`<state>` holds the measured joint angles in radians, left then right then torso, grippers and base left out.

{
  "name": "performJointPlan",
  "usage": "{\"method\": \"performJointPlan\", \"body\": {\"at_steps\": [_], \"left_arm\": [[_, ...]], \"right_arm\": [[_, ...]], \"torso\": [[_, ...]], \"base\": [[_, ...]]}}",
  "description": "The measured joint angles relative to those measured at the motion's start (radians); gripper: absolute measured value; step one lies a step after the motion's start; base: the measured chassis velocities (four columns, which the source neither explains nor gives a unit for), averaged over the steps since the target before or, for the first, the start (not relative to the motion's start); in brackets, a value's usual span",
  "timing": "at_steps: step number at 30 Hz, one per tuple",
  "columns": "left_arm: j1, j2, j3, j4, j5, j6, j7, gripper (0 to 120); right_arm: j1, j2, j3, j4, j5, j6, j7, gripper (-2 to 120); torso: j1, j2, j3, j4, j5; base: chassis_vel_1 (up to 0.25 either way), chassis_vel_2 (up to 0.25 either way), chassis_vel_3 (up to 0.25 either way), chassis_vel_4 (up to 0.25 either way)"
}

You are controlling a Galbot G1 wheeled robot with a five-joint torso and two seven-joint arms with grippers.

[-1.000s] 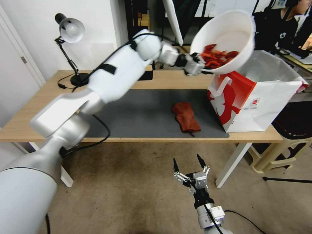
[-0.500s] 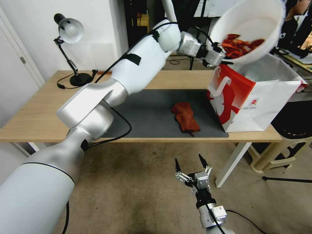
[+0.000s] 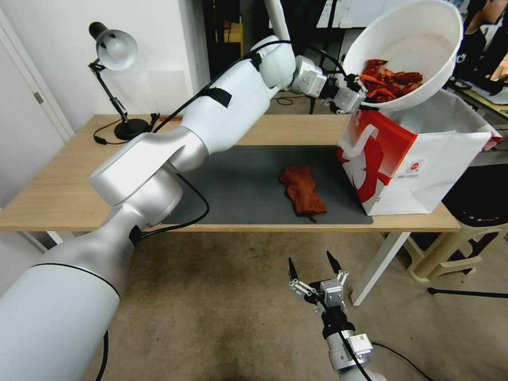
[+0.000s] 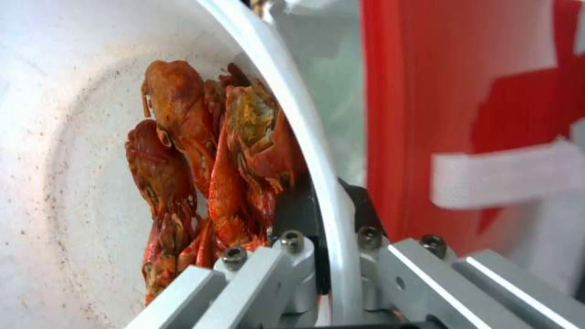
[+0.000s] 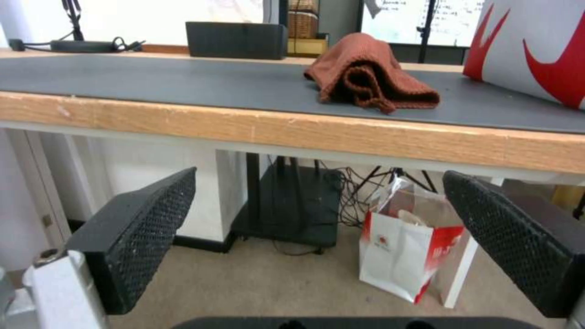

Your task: Sweep shrimp from table into container with towel, then put container into takeout bag.

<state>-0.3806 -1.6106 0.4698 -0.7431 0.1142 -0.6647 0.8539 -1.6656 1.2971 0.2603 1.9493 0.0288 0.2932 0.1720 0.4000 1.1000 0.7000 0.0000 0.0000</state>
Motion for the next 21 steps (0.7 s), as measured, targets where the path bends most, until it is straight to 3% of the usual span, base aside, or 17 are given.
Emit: {"method": "performJointPlan", "body": {"at_steps": [5,12,21], "left_arm": [[-0.012,0.000,0.019,-0.018,-0.019,0.003,-0.016,0],[-0.024,0.002,0.085,-0.036,-0.065,0.012,-0.044,0],[-0.019,0.002,0.127,-0.050,-0.097,0.008,-0.042,0]], "right_arm": [[-0.002,-0.001,0.000,-0.004,0.000,-0.001,0.000,100],[-0.001,0.004,-0.001,-0.004,-0.001,-0.007,0.000,100],[-0.003,0.003,0.000,-0.005,-0.001,-0.011,0.002,100]], "torso": [[0.000,0.000,0.000,-0.0001,0.0000],[0.000,0.000,0.000,-0.0001,0.0000],[0.000,0.000,0.000,0.0000,-0.0001]], "base": [[0.000,0.000,0.000,0.000],[0.000,0.000,0.000,0.000],[0.000,0.000,0.000,0.000]]}}
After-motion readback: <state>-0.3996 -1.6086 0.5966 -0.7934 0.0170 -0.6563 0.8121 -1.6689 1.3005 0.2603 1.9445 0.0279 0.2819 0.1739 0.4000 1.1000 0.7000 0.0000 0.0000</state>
